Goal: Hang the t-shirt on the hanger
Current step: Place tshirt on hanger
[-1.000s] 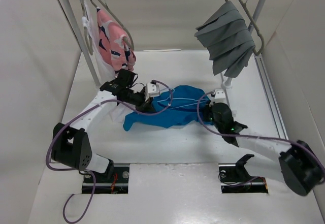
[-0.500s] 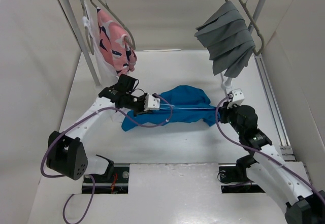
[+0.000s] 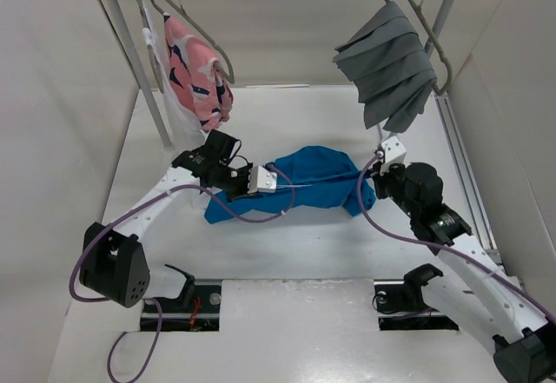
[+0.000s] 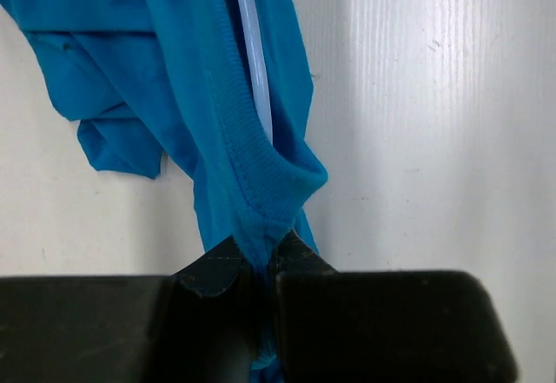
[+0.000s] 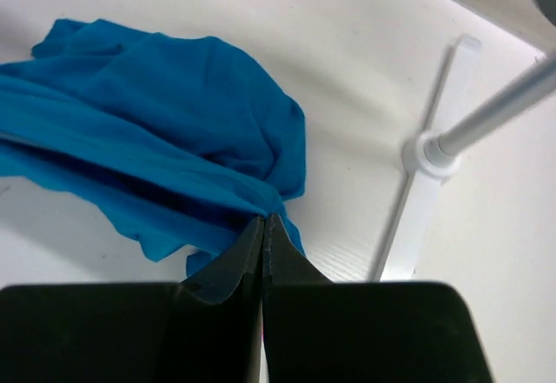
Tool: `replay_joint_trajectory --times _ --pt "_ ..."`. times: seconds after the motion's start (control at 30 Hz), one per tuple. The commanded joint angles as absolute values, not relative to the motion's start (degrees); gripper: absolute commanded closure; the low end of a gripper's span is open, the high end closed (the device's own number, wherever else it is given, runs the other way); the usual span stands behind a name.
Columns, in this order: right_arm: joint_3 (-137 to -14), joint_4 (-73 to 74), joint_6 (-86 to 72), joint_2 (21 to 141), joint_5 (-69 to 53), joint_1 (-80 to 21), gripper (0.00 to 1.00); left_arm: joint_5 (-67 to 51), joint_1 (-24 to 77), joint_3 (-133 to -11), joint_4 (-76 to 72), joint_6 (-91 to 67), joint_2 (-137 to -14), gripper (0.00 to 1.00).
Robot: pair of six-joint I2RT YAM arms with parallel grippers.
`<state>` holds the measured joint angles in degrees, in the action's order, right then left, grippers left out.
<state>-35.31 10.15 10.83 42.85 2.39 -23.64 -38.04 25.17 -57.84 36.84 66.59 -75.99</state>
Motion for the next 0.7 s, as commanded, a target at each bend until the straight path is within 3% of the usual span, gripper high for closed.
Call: replay_joint_trajectory --times 0.0,0.2,0.27,0.3,0.4,0.57,0.67 --pt "-40.0 8.2 15.7 44.9 2.9 -27.7 1.00 -37.2 25.0 -61.3 38.1 58.4 -76.6 1.00" --pt "-44.6 6.2 19.9 53.9 -6.7 -36.5 0.99 -44.3 27.7 -67.0 36.7 52.7 -78.5 1.00" --pt "-46.4 6.2 22.1 55.8 -9.8 -36.5 0.84 -44.3 28.2 -67.5 36.7 52.7 -78.5 1.00" --pt "-47.0 6.2 23.0 55.8 -12.5 -36.5 0.68 -44.3 28.2 -68.2 37.3 52.7 -79.0 1.00" --pt "-49.6 7.7 26.9 55.8 -15.4 -36.5 0.46 -45.8 28.7 -69.5 39.5 53.3 -79.0 1.00" --pt "-54.9 12.2 33.8 57.5 -23.8 -37.0 0.34 -49.8 28.7 -69.5 40.2 53.8 -79.0 1.00" --pt "-57.6 15.0 38.9 62.0 -29.8 -37.0 0.33 -51.1 28.7 -70.8 40.2 53.8 -79.0 1.00"
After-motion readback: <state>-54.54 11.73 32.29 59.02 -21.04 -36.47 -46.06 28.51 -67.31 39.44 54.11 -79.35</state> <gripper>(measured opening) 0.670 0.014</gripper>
